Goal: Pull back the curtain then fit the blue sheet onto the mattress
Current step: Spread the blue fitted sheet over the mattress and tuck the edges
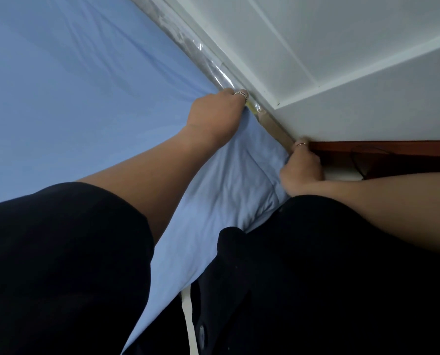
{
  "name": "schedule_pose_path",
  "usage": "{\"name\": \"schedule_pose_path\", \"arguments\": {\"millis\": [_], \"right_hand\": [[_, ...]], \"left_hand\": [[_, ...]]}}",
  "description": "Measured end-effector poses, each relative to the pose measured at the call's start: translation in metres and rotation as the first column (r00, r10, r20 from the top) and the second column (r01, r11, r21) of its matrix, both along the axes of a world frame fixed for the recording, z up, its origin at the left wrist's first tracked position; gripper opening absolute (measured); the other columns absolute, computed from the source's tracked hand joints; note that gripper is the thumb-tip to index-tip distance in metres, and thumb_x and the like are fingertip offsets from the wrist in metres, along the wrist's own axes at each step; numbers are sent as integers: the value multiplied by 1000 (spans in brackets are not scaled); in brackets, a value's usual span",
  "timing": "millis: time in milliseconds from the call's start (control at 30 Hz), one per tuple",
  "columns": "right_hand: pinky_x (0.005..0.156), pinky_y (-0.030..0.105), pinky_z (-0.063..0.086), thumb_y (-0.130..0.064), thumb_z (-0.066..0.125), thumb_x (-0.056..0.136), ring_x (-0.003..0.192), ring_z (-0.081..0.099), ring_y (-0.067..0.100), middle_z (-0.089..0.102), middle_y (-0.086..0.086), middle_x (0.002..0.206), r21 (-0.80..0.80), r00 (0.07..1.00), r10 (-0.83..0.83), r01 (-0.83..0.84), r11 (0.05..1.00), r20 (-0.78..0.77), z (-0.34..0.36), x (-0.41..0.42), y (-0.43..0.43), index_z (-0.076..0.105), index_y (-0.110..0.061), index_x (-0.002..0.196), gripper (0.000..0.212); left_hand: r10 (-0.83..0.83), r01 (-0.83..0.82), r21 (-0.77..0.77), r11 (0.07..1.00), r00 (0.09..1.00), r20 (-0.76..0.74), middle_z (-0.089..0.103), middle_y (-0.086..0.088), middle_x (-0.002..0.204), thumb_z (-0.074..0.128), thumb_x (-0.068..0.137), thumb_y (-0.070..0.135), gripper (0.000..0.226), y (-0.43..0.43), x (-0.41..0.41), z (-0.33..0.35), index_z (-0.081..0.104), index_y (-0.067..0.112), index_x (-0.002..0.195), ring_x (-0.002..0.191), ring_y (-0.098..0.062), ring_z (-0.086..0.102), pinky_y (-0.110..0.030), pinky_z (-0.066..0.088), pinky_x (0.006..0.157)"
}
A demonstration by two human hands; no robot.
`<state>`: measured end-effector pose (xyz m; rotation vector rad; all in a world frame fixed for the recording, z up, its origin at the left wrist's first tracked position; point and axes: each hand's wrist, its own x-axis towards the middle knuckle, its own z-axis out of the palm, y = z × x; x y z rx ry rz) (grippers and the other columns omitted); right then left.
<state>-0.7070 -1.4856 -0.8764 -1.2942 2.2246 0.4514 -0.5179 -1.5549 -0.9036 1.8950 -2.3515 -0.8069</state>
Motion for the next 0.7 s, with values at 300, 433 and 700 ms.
{"name": "schedule_pose_path", "arguments": {"millis": [300, 433, 700], "right_hand": [[63, 36, 58, -18, 50, 100, 86, 73, 33, 69, 18, 97, 226, 944, -269, 225, 948, 190, 5, 3, -19, 45, -5, 132, 35], [44, 30, 55, -35, 48, 104, 64, 73, 34, 71, 20, 81, 377, 757, -552, 425, 823, 351, 7, 3, -17, 42, -6, 135, 43], [82, 43, 52, -12, 46, 97, 96, 62, 42, 64, 24, 104, -103, 988, 132, -123, 987, 85, 3, -20, -10, 45, -12, 86, 12]], "left_hand": [[37, -36, 3, 999, 998, -57, 49, -16, 109, 36, 102, 22, 20, 10, -2, -7, 49, 9, 111, 81, -40, 55, -41, 34, 61], [53, -50, 29, 998, 992, -117, 49, -18, 108, 38, 100, 13, 14, 9, -10, -10, 49, 5, 103, 88, -40, 53, -42, 36, 65], [53, -57, -26, 998, 989, -135, 50, -19, 114, 35, 92, 0, 28, -16, -50, -9, 53, 2, 113, 95, -38, 52, -46, 41, 71]]}}
